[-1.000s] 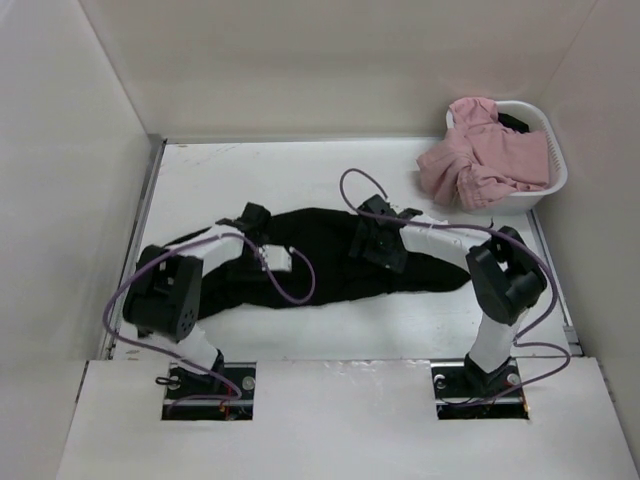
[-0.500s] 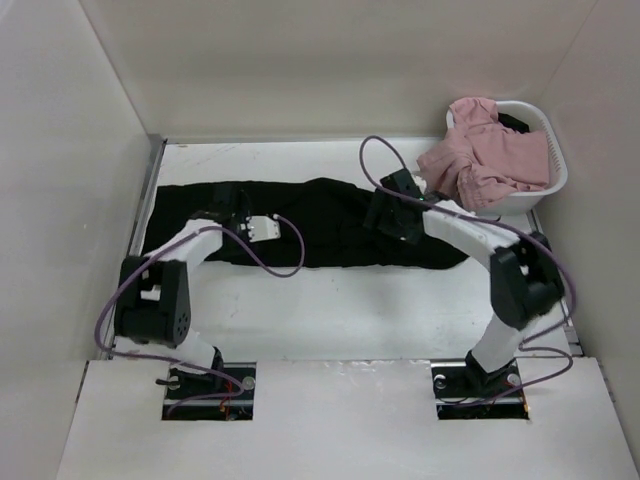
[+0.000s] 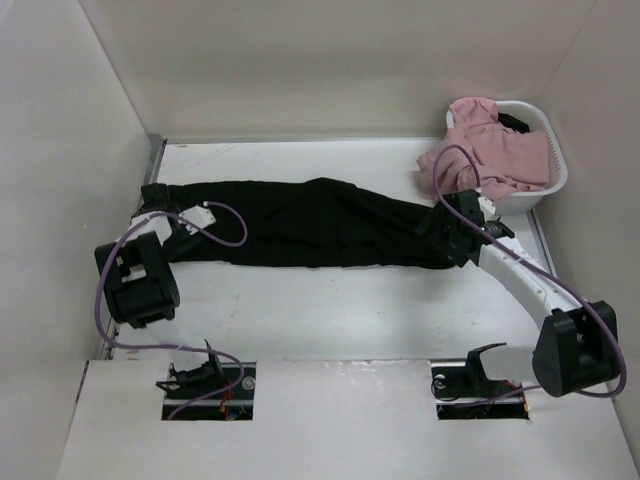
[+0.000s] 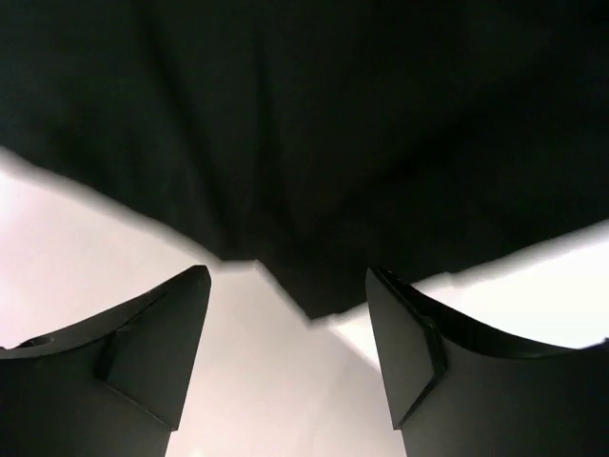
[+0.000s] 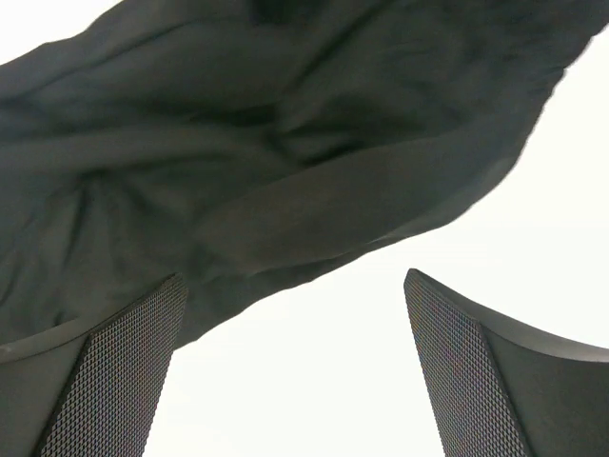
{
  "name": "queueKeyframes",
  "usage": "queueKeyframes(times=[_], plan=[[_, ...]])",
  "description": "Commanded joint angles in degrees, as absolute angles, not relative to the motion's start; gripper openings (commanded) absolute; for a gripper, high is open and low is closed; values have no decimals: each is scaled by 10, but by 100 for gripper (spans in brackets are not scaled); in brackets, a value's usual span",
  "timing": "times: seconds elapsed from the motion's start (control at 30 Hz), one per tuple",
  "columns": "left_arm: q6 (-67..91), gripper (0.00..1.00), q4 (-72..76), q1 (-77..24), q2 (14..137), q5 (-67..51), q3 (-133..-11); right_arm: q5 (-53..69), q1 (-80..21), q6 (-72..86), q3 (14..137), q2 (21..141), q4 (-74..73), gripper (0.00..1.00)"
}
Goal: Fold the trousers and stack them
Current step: Fold the trousers
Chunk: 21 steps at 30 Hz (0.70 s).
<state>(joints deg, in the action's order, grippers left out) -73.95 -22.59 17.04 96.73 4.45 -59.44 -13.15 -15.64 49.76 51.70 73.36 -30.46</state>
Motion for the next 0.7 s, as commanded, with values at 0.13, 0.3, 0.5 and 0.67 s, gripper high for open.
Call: queueKeyframes(times=[0.13,0.3,0.5,0.67], plan=[[-761,66,-173,207,1049,46,-660,-138,-121,506,524,770,-259,100],[-762,51,-175,226,1083,55,-664,-140,-102,514,508,784,-257,100],[-754,17,-153,232,1059,52,-657,-143,-86,514,476,796,-244,82],[-752,9,-148,234,1036,47,-668,-146,-74,489,475,819,-217,42]])
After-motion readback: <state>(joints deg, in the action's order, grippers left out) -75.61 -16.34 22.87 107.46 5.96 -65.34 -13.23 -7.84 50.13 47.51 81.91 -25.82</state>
